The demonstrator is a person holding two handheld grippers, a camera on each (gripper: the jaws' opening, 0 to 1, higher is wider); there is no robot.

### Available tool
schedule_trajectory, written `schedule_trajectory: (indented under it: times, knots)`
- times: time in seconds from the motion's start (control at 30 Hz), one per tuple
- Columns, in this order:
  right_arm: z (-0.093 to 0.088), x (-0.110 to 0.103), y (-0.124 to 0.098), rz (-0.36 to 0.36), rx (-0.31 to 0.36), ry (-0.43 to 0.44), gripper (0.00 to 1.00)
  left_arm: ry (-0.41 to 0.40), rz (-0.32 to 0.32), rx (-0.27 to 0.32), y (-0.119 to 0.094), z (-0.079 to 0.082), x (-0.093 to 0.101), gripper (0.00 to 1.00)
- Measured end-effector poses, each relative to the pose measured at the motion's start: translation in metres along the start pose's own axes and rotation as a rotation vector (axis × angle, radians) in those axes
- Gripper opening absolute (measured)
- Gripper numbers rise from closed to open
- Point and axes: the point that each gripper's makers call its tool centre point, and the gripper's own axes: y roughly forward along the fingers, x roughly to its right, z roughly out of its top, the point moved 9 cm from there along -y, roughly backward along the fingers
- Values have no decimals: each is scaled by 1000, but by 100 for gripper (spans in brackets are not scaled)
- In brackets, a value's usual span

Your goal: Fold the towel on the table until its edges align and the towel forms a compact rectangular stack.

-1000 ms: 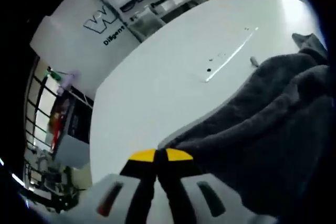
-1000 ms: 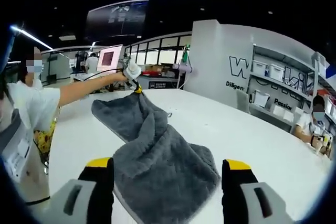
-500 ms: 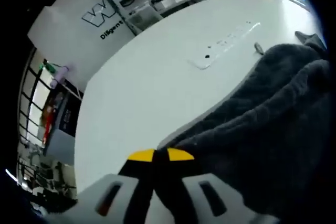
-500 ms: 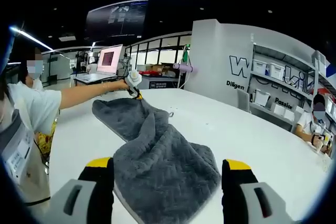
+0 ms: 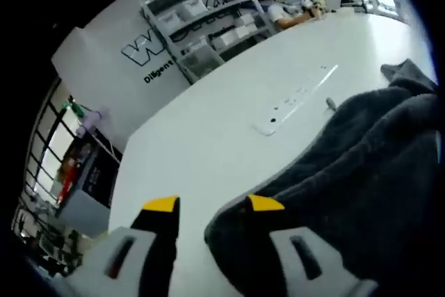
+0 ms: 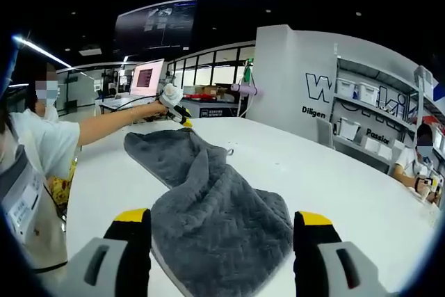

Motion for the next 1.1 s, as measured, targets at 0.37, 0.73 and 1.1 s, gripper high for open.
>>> schedule_trajectory:
  times: [0.37, 0.73, 1.1]
  knots:
    - [-1, -3, 1, 13, 6, 3, 88, -128, -100, 53, -53, -7, 17, 74]
    - [-1, -3, 5, 24, -1, 3, 88, -197, -220, 56, -95, -38, 41, 88]
    - [-4, -5, 8, 19, -15, 7, 88, -266, -285, 204, -151, -55, 59, 91]
